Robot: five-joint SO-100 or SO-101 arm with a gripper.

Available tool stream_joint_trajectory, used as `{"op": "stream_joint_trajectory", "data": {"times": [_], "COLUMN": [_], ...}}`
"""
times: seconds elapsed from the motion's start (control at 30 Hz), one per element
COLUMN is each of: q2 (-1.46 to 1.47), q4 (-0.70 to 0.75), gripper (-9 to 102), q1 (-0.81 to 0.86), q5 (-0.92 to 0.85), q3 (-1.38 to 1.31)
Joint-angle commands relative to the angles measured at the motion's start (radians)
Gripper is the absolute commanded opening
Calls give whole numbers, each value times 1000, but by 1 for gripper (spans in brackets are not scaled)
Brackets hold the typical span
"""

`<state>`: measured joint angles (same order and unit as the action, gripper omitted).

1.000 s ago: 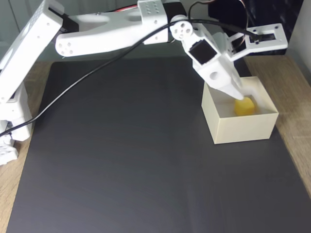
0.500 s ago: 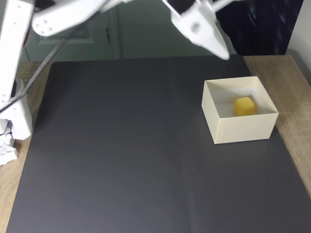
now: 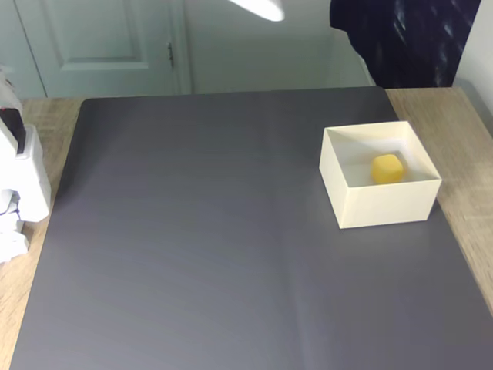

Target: Grasp a cube block and put it in the white box.

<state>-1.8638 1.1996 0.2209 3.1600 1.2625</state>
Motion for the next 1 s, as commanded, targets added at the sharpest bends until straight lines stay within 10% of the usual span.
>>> {"op": "stream_joint_trajectory", "data": {"times": [0.0, 0.97], "q2": [-199, -937], "q4": [-14, -374], "gripper": [4, 6], "q1": [17, 81], "q5": [-6, 9], "q3": [156, 1272]}}
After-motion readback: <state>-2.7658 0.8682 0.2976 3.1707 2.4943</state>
